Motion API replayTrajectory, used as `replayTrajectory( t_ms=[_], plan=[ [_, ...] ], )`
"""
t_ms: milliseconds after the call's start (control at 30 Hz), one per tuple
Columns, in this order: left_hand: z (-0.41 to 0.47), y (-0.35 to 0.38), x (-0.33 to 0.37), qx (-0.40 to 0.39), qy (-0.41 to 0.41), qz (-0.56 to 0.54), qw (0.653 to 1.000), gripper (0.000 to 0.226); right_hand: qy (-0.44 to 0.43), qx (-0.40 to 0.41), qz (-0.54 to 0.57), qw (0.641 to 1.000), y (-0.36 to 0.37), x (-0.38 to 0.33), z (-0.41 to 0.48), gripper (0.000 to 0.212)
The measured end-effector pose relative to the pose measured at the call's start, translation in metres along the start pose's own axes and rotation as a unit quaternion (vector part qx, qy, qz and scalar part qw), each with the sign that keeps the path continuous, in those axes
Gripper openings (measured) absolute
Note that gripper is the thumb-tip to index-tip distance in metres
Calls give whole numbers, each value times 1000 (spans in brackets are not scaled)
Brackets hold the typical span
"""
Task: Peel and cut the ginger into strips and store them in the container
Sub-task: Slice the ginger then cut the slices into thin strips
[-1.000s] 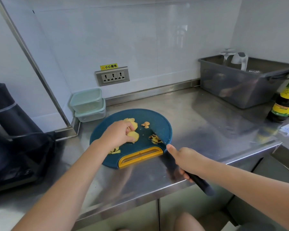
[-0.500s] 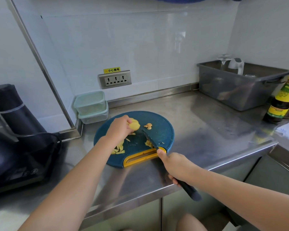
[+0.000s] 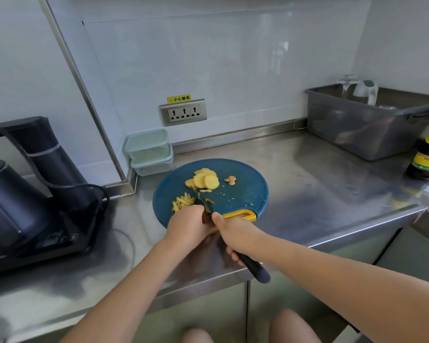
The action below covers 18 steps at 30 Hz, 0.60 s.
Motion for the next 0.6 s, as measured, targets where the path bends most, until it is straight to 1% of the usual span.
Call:
replayTrajectory(
  t_ms=[100,267,433,500,600],
  plan=[
    [4,2,-5,-8,-17,-29,999,38,-1,-8,0,1000,-10,-5,6,61],
    [17,-3,-3,-15,-51,15,998,44,-23,3,-12,1000,-48,-7,5,58],
    [25,-8,-15,-56,-53,-45,996,43,-27,13,10,999,-94,2,6,56],
    [28,-13,-22,-42,-66,-23,997,40,-23,20,0,1000,-107,7,8,56],
    [30,-23,-26,11,-87,12,996,34,-23,22,-27,999,-123,13,13,57]
  ],
)
Point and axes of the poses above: each hand's wrist, its own z-axis towards the middle knuckle, its own y-axis out of the palm, x = y × z, the point moved 3 cm from there along z, towards the middle knuckle, and after that the axes turned 13 degrees about -x, right-handed, at the moved point
